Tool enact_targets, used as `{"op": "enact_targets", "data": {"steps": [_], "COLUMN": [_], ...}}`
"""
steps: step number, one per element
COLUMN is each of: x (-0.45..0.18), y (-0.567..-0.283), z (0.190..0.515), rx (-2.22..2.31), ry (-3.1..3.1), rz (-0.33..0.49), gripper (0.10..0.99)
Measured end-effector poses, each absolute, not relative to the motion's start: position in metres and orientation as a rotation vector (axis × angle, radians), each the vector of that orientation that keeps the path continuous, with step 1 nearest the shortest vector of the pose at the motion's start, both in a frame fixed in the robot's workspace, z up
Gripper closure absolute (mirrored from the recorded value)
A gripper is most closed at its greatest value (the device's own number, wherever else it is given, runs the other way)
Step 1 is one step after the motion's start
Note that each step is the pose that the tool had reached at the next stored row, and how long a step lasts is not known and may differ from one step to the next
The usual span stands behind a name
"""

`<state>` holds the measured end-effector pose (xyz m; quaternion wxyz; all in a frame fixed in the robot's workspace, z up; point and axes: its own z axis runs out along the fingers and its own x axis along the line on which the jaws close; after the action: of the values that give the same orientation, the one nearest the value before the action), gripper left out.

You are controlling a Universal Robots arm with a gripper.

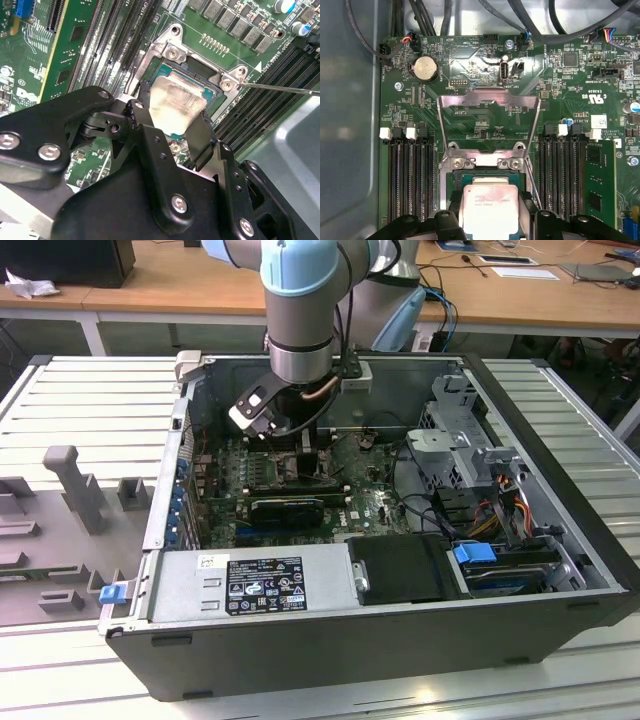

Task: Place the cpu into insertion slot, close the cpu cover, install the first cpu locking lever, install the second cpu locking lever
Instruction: 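Place the cpu into insertion slot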

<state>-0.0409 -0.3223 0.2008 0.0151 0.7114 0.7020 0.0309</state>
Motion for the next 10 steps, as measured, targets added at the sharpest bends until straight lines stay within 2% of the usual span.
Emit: {"op": "enact_targets", "data": {"steps": [3,4,10], "x": [-0.0409,-0.0409,-0.0409], "y": [-0.3221,-0.3221,-0.3185], "z": [0.2004,0.2004,0.2002], "rx": [2.214,2.214,2.218], "ry": [2.184,2.184,2.188], "rz": [0.097,0.097,0.106], "gripper": [0.549,0.486,0.486]}}
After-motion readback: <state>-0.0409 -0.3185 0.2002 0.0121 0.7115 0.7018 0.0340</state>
